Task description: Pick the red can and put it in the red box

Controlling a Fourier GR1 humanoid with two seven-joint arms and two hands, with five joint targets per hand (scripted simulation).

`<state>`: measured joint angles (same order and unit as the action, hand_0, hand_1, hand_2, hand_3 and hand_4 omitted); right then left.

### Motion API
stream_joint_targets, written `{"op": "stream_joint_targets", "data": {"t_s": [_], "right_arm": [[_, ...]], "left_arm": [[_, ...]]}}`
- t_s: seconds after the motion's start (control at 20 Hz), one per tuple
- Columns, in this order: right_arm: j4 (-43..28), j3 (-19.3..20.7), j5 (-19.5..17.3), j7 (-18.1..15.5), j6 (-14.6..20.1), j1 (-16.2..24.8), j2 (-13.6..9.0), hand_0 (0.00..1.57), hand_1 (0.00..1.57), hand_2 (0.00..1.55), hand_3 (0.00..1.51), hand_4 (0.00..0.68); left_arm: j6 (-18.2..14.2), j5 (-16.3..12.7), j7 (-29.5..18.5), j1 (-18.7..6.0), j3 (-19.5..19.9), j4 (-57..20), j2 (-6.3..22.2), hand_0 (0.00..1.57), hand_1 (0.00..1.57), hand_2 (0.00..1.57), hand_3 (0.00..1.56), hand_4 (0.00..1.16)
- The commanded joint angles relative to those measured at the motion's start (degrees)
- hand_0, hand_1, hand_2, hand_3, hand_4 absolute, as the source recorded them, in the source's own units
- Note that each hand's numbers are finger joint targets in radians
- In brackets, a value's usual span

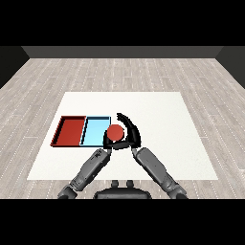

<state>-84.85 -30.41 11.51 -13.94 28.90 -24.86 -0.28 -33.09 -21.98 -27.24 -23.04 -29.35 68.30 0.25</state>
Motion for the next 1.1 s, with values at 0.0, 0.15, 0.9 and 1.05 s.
{"op": "stream_joint_targets", "data": {"t_s": [0.0, 0.15, 0.9, 1.05], "right_arm": [[-3.0, 1.7, -2.1, 3.8, -0.2, 0.9, 0.3, 0.00, 0.00, 0.00, 0.00, 0.000], [0.1, 2.0, -1.6, 4.3, -0.6, -0.9, 0.3, 0.00, 0.00, 0.00, 0.00, 0.000], [-18.3, 5.8, -1.4, 3.5, -5.8, 13.9, -3.9, 0.00, 0.00, 0.00, 0.00, 0.000], [-23.4, 8.6, 2.0, 8.7, -7.9, 14.2, -5.1, 0.00, 0.00, 0.00, 0.00, 0.000]], "left_arm": [[-2.8, -3.2, -3.6, -0.9, -2.9, -2.0, -0.2, 1.57, 1.57, 1.57, 1.49, 1.13], [-2.2, 2.7, 4.1, 2.5, -0.2, 7.8, 1.6, 1.57, 1.57, 1.57, 1.50, 1.14], [-1.0, 6.2, 5.7, 3.7, 4.3, 8.2, 2.4, 1.57, 1.57, 1.56, 1.47, 1.13], [1.3, 6.2, 7.4, 2.0, 7.7, 7.7, 4.6, 1.57, 1.57, 1.57, 1.47, 1.13]]}}
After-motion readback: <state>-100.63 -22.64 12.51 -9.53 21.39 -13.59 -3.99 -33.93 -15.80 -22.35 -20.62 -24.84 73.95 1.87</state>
